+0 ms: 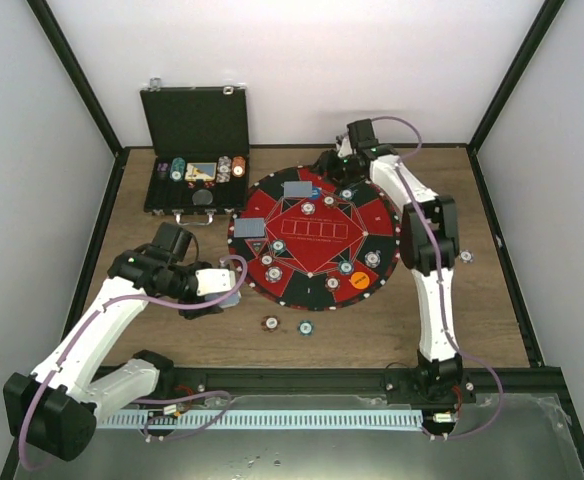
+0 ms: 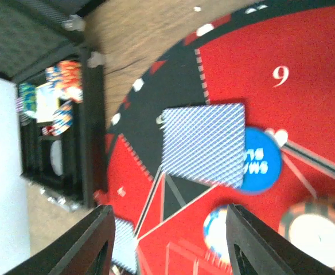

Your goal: Distribute texas hold em gaming equipment

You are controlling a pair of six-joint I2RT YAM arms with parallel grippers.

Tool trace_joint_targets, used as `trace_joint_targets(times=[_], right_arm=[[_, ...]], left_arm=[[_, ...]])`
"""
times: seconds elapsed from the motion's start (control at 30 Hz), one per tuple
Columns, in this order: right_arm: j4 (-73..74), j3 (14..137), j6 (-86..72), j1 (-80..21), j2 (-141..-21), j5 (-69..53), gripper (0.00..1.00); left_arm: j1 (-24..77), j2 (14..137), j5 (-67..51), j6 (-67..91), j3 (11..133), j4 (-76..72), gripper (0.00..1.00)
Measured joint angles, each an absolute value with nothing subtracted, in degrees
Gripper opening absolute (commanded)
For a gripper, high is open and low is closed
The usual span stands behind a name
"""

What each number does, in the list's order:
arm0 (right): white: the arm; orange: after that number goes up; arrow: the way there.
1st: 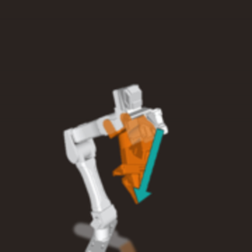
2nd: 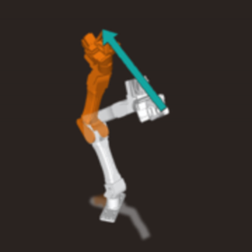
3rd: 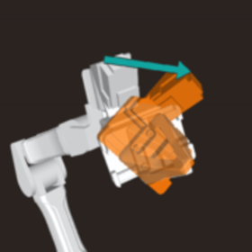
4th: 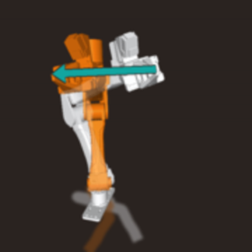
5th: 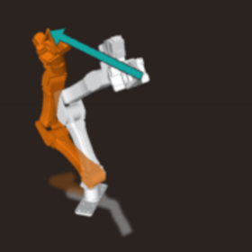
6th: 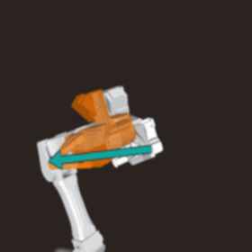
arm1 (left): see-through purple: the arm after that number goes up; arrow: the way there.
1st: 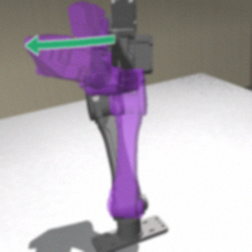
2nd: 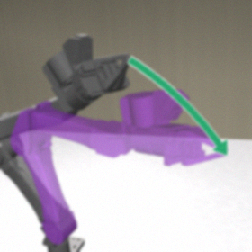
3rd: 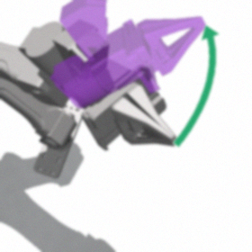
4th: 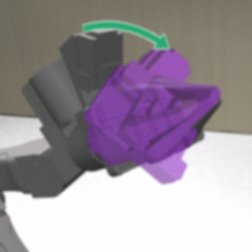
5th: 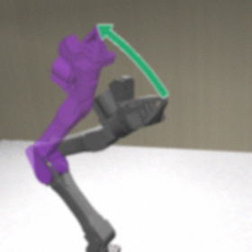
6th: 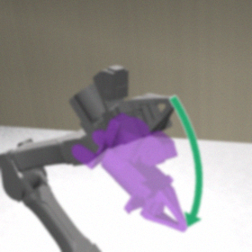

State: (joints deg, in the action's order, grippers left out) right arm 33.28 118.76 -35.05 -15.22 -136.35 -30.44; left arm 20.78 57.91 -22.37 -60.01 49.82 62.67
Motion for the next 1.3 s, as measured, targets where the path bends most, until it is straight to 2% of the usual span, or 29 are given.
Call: trace_joint_targets(times=[0.17, 0.27, 0.4, 0.47, 0.67, 0.87, 1.3], right_arm=[[29.5, 102.3, -37.0, -16.6, -117.9, -30.9, 0.66], [21.7, 86.5, -40.2, -19.3, -103.7, -33.6, 0.71], [11.3, 66.0, -45.9, -27.1, -89.1, -37.5, 0.77], [7.6, 58.7, -48.8, -31.9, -85.4, -38.8, 0.79], [-4.9, 47.0, -57.5, -43.1, -82.6, -41.6, 0.8], [-14.2, 45.0, -62.4, -50.8, -83.3, -42.0, 0.79], [-22.7, 46.7, -65.7, -54.5, -91.7, -42.9, 0.72]], left_arm=[[20.8, 58.1, -22.6, -59.9, 49.8, 62.7, 0.07], [20.8, 58.4, -23.2, -59.7, 49.8, 62.7, 0.07], [20.8, 58.4, -24.0, -59.5, 49.8, 62.7, 0.07], [20.8, 58.4, -24.4, -59.5, 49.8, 62.7, 0.07], [20.8, 58.4, -25.0, -59.0, 50.3, 62.8, 0.07], [20.8, 58.4, -25.0, -58.8, 50.4, 62.8, 0.07], [20.8, 58.1, -25.0, -58.9, 50.4, 63.3, 0.07]])
